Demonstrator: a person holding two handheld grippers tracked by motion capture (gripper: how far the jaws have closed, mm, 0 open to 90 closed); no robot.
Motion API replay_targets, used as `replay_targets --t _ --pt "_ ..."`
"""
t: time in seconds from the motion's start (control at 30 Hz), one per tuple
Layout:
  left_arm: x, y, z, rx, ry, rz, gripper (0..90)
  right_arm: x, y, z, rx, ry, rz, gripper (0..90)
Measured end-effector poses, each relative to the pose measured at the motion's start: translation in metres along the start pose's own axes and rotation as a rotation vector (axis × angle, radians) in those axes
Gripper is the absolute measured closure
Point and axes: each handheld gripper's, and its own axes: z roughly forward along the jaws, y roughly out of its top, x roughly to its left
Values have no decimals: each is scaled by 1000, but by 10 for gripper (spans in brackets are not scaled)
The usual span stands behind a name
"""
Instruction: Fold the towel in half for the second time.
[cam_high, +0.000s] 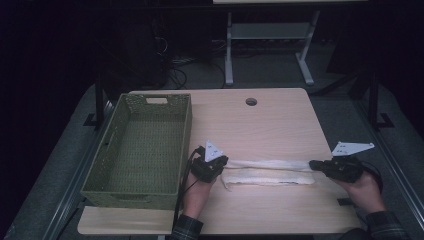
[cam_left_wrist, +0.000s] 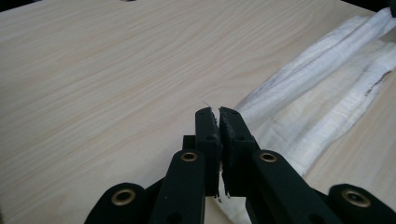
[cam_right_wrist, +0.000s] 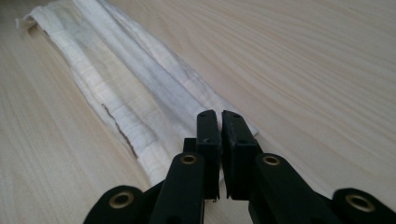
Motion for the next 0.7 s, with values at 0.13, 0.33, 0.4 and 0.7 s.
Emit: replay_targets --t 0.13,0.33,0.4,0.7 --pt "-5 -4 -2 10 2 -7 862 3 -4 -3 0 10 7 855" --pt "-11 -10 -5 22 12 -15 862 9 -9 -4 18 22 2 855" --pt "-14 -14 -5 33 14 -16 862 11 -10 -4 22 21 4 855" --pt "-17 -22 -4 53 -1 -40 829 16 -17 -4 48 46 13 787"
